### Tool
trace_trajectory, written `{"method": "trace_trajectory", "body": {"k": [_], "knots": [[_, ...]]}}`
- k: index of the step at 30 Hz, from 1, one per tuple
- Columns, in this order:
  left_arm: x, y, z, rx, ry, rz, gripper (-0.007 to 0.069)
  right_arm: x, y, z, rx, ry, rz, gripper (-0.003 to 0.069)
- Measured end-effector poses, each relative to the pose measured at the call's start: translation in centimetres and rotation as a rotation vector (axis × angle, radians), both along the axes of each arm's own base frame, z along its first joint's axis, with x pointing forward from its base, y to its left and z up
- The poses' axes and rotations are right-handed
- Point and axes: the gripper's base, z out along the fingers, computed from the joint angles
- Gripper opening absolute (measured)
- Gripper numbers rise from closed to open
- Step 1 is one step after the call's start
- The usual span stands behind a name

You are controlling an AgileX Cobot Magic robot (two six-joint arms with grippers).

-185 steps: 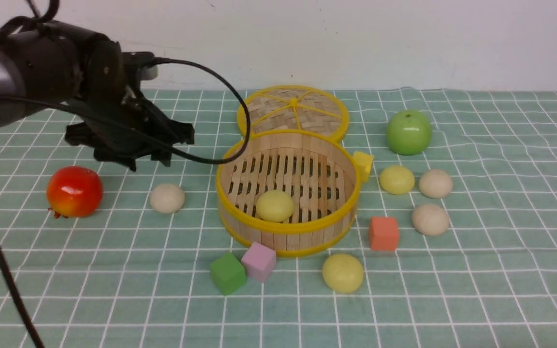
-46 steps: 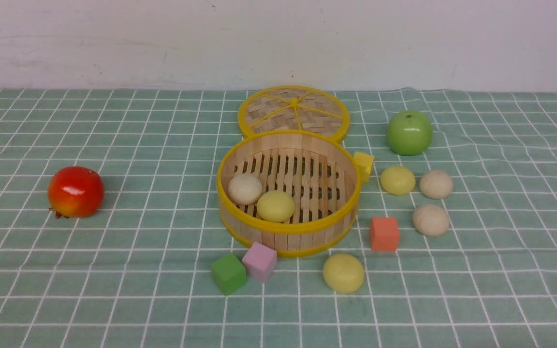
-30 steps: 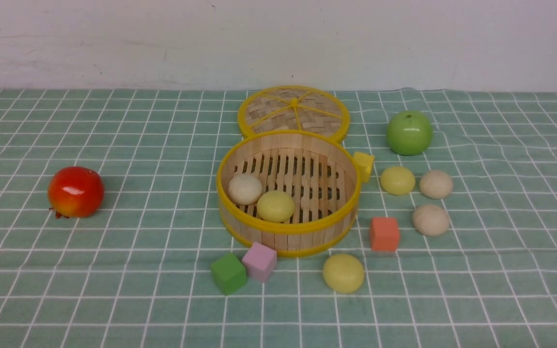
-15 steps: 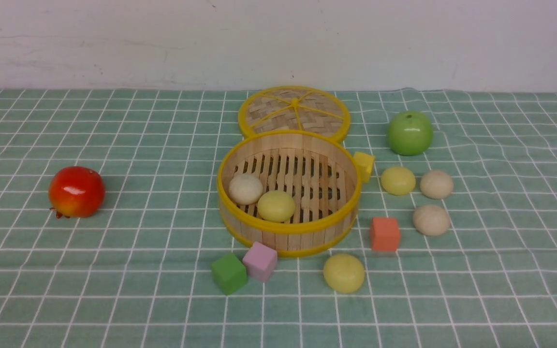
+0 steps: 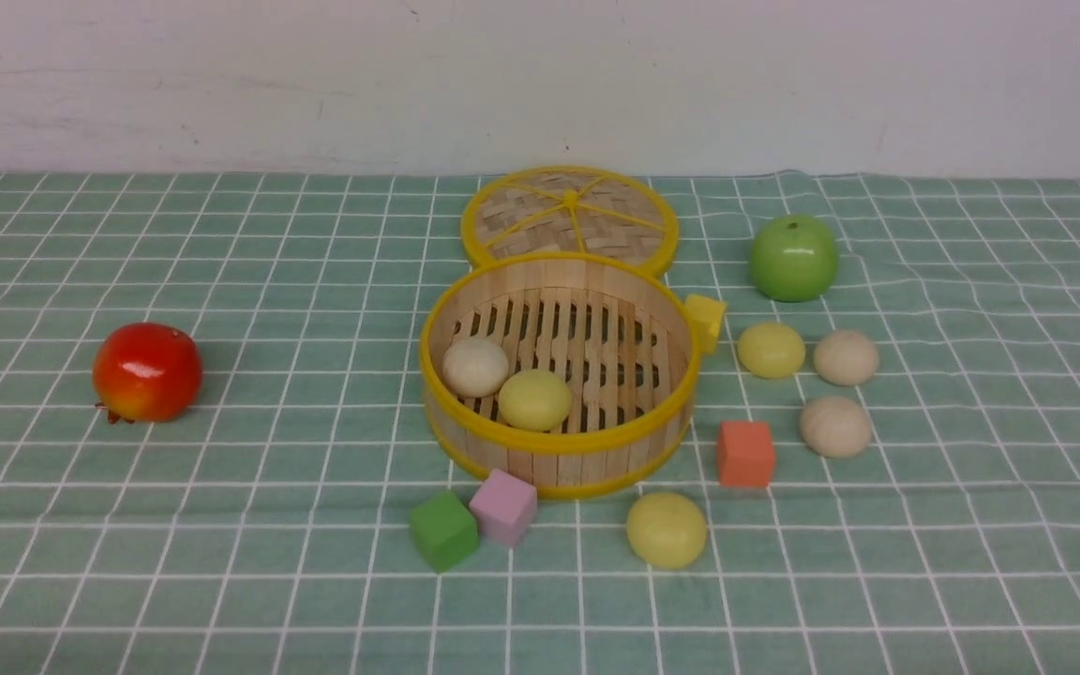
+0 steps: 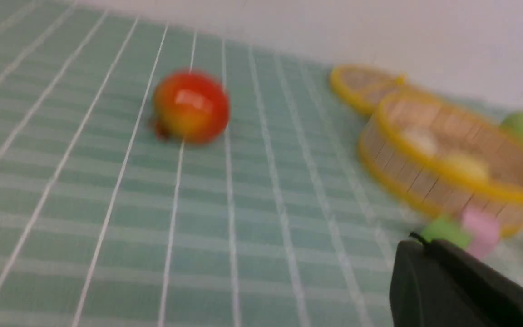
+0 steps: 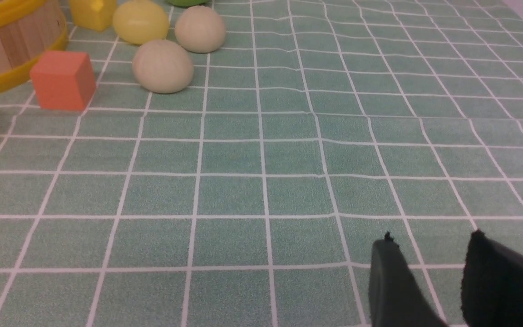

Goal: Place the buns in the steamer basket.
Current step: Use the right arm to grab a steamed stuffed bun

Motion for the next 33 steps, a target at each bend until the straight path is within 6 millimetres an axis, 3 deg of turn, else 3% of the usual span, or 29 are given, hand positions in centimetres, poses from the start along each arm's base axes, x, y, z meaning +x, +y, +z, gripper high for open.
{"method": "trace_trajectory", "body": {"k": [4,33], "knots": [[-0.10,0.17,-1.79,0.022,0.108,0.017,-0.0007,0.00,0.00,0.00,0.000,0.000,0.000,0.0240],[-0.10,0.18,-1.80,0.023,0.111,0.018,0.0018,0.01,-0.02,0.03,-0.004,-0.003,-0.001,0.0240]]}}
